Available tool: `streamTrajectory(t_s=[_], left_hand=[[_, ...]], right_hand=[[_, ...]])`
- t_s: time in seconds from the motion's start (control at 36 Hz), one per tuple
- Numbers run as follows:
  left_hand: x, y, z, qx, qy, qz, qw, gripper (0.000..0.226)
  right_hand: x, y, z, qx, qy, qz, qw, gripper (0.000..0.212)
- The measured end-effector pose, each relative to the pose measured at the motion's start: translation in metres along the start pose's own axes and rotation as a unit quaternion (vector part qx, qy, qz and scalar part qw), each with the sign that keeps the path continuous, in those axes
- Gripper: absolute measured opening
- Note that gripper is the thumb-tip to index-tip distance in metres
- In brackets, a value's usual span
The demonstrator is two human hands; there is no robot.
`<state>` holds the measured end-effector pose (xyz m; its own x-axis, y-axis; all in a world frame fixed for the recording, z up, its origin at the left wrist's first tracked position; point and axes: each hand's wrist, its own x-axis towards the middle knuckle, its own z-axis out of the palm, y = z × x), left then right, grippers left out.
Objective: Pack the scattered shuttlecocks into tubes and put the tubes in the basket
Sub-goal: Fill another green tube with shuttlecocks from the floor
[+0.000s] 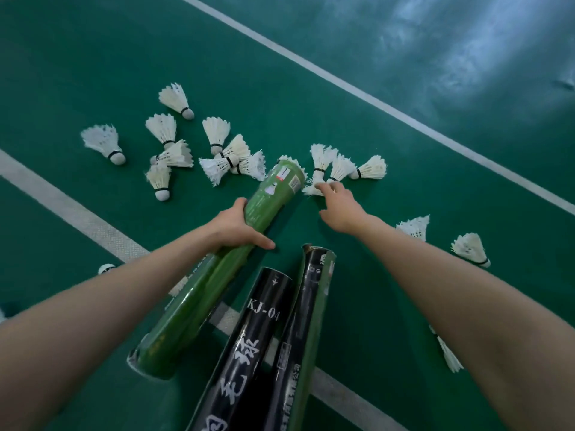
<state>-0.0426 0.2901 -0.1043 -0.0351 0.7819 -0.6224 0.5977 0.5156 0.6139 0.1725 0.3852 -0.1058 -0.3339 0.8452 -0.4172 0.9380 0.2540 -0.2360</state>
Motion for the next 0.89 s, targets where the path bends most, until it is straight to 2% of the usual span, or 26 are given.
streamTrajectory(t_s=[0.08, 0.19, 0.25, 0.36, 0.44, 0.5, 0.61, 0.78, 0.83, 0.89], left_hand=[[0.004, 0.007, -0.011, 0.017, 0.021, -0.006, 1.0, 0.11], [0.001, 0.01, -0.028, 0.089, 0.024, -0.014, 0.996, 0.11], [-0.004, 0.008, -0.036, 0.133, 0.034, -0.011, 0.99, 0.112], [-0.021, -0.007, -0.044, 0.201, 0.065, 0.0, 0.977, 0.113], [-0.036, -0.019, -0.043, 0.221, 0.077, 0.001, 0.972, 0.114], [-0.043, -0.028, -0.041, 0.228, 0.084, 0.003, 0.97, 0.113], [-0.047, -0.042, -0.037, 0.221, 0.103, 0.009, 0.97, 0.117], [-0.053, -0.048, -0.03, 0.198, 0.133, 0.043, 0.97, 0.117], [-0.056, -0.051, -0.027, 0.185, 0.143, 0.058, 0.971, 0.117], [-0.061, -0.054, -0.024, 0.173, 0.157, 0.072, 0.97, 0.116]], right_hand=[[0.018, 0.002, 0.001, -0.06, -0.002, -0.032, 0.998, 0.076], [0.041, 0.008, 0.011, -0.137, -0.004, -0.065, 0.988, 0.078], [0.047, 0.011, 0.02, -0.148, 0.016, -0.063, 0.987, 0.067], [0.041, 0.009, 0.031, -0.157, 0.1, -0.038, 0.982, 0.033], [0.037, 0.004, 0.028, -0.079, 0.152, -0.019, 0.985, 0.027], [0.034, -0.005, 0.019, 0.036, 0.194, -0.021, 0.98, 0.017], [0.021, -0.03, -0.009, 0.319, 0.218, -0.028, 0.922, 0.008], [0.008, -0.056, -0.027, 0.495, 0.16, -0.016, 0.854, 0.007], [0.004, -0.065, -0.025, 0.518, 0.117, -0.026, 0.847, 0.009], [0.001, -0.072, -0.019, 0.51, 0.075, -0.041, 0.856, 0.011]])
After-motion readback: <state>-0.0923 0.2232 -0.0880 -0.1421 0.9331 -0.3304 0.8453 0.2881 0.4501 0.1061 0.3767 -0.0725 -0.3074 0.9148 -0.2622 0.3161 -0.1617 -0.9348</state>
